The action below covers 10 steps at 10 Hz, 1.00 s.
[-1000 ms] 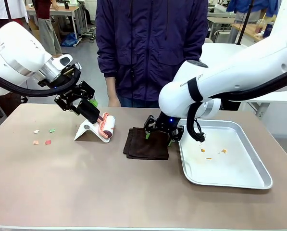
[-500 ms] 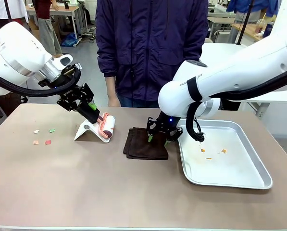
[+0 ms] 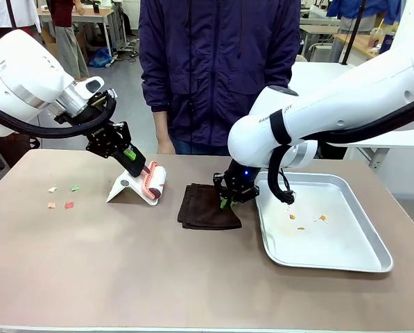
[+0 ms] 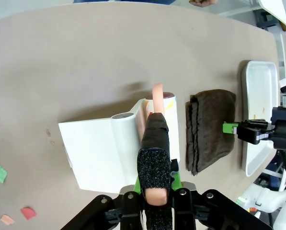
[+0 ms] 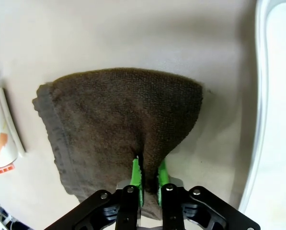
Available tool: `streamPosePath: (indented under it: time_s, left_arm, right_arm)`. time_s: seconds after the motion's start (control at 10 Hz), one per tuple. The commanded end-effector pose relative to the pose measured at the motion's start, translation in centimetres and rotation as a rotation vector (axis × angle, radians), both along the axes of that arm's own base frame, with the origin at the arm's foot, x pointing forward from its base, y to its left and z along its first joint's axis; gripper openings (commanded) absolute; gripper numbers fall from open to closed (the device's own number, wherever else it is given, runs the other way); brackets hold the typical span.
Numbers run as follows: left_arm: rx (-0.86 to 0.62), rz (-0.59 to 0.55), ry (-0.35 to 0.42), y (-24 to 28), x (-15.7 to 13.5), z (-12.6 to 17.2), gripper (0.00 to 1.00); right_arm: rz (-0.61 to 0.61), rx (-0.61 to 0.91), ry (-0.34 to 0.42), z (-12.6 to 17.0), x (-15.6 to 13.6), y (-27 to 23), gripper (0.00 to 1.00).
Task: Clean the surface of the table.
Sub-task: Hold the Lint Roller with your left hand and the towel with your right hand.
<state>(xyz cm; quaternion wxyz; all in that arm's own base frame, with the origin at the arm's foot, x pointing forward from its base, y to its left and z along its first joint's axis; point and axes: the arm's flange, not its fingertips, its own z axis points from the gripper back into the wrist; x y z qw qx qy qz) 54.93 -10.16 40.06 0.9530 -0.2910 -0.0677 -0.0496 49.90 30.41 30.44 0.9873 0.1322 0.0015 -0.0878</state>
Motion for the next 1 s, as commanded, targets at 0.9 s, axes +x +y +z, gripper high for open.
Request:
streamPosePath:
  time_s: [0.9]
  left_arm:
    - [-0.189,-0.068,-0.076,1.5,-3.3,2.4,0.00]
  right_arm:
    - [0.056,0.392,-0.064,3.3,-1.1,-5.0,0.00]
